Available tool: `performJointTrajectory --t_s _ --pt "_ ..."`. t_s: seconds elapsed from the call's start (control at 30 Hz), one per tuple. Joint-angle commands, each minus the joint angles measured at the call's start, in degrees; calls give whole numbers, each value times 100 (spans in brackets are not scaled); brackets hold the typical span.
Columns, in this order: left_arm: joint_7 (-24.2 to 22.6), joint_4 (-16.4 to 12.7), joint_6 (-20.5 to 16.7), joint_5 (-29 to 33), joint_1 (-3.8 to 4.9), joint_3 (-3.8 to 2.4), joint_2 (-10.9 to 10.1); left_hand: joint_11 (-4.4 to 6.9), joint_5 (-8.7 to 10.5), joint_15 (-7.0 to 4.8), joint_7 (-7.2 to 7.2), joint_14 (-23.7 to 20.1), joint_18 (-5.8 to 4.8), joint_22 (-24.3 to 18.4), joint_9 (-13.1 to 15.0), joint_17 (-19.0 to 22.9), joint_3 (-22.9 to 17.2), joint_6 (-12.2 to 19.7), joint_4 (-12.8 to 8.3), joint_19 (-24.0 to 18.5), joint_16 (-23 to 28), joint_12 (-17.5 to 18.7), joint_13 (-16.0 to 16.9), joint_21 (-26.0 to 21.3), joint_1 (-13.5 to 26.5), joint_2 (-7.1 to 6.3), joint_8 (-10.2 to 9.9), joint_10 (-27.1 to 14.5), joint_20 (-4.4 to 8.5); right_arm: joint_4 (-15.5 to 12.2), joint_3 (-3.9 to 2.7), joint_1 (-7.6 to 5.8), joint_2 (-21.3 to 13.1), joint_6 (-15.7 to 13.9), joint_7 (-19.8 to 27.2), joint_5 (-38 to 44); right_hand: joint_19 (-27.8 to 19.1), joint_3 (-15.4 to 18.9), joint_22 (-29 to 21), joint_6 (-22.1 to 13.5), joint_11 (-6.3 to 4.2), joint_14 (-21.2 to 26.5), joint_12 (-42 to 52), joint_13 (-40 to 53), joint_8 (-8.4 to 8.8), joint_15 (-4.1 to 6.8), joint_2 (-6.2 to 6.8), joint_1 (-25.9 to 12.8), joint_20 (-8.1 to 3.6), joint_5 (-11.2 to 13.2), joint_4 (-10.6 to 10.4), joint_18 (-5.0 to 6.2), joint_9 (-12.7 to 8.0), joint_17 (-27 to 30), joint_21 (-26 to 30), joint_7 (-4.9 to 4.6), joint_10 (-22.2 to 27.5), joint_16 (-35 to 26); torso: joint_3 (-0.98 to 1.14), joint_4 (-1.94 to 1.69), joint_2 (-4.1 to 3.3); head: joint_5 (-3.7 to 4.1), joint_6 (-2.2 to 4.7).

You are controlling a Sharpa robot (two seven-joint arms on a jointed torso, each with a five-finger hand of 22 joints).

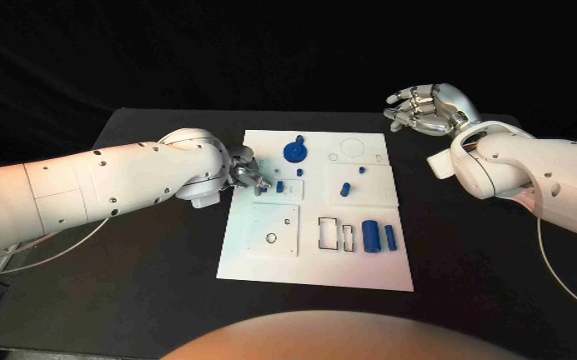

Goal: Assemble the parts on the task board

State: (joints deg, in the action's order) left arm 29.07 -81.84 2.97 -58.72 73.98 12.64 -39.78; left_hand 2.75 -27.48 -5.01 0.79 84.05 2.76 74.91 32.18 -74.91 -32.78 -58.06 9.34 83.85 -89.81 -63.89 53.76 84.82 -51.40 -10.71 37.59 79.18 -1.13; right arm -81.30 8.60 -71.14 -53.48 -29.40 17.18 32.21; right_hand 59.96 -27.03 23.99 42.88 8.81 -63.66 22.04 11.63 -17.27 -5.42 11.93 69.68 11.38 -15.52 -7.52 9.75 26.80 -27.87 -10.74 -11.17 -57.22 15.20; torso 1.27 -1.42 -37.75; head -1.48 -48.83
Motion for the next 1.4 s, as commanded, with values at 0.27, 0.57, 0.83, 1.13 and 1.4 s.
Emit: performJointTrajectory --t_s 0.27,0.57,0.83,1.13,1.4 --pt "11 -74 119 57 -23 -83 -128 -6 19 -52 45 595 -89 797 -98 -1509 352 -22 211 197 -19 -38 -4 20 -39 -149 60 17 26 4 -1 21 -8 73 41 62 49 30 -22 -29 -2 -16 37 -19 -37 -4 -38 20 3 -13 18 64 -15 -6 39 -181 40 -42 -3 2 -1 32 12" --pt "-7 -122 139 140 -22 -337 -213 -7 297 -51 44 595 -89 803 -207 -1509 695 -27 555 199 -19 -44 -18 19 -82 -204 93 13 25 15 -1 38 -4 71 43 68 48 37 -28 -34 1 -12 37 -24 -36 -6 -32 18 5 -10 18 63 -18 -6 43 -183 46 -47 0 -3 2 23 21" --pt "-44 -136 217 454 -15 -536 -286 -22 627 -45 64 595 -67 723 -308 -1509 966 45 733 151 -19 6 -97 -44 -178 -237 107 -46 25 31 -1 53 4 74 45 61 47 41 -33 -37 3 -9 37 -28 -36 -8 -31 15 6 -8 16 63 -20 -5 46 -185 49 -51 1 1 3 4 36" --pt "-1097 -181 -780 389 -5 -642 -282 -510 851 359 598 -407 561 -2088 -590 537 1214 1213 630 -1777 1342 1676 -1916 -2492 -1111 -148 -240 -1818 -257 40 -1 79 17 82 44 57 47 42 -41 -40 4 -6 38 -34 -37 -10 -37 15 7 -8 14 62 -23 -5 51 -187 53 -57 0 -1 -1 68 96" --pt "-3246 -36 -2325 -800 -98 -490 42 -897 865 740 928 -2504 768 -3796 -949 3149 735 2031 274 -2787 3753 2948 -2964 -4639 -2874 -293 -562 -3079 -675 22 -1 95 38 87 59 90 54 24 -62 -41 1 -9 47 -53 -44 -8 -60 64 6 1 42 64 -31 -8 61 -185 57 -69 -3 11 -12 111 183"
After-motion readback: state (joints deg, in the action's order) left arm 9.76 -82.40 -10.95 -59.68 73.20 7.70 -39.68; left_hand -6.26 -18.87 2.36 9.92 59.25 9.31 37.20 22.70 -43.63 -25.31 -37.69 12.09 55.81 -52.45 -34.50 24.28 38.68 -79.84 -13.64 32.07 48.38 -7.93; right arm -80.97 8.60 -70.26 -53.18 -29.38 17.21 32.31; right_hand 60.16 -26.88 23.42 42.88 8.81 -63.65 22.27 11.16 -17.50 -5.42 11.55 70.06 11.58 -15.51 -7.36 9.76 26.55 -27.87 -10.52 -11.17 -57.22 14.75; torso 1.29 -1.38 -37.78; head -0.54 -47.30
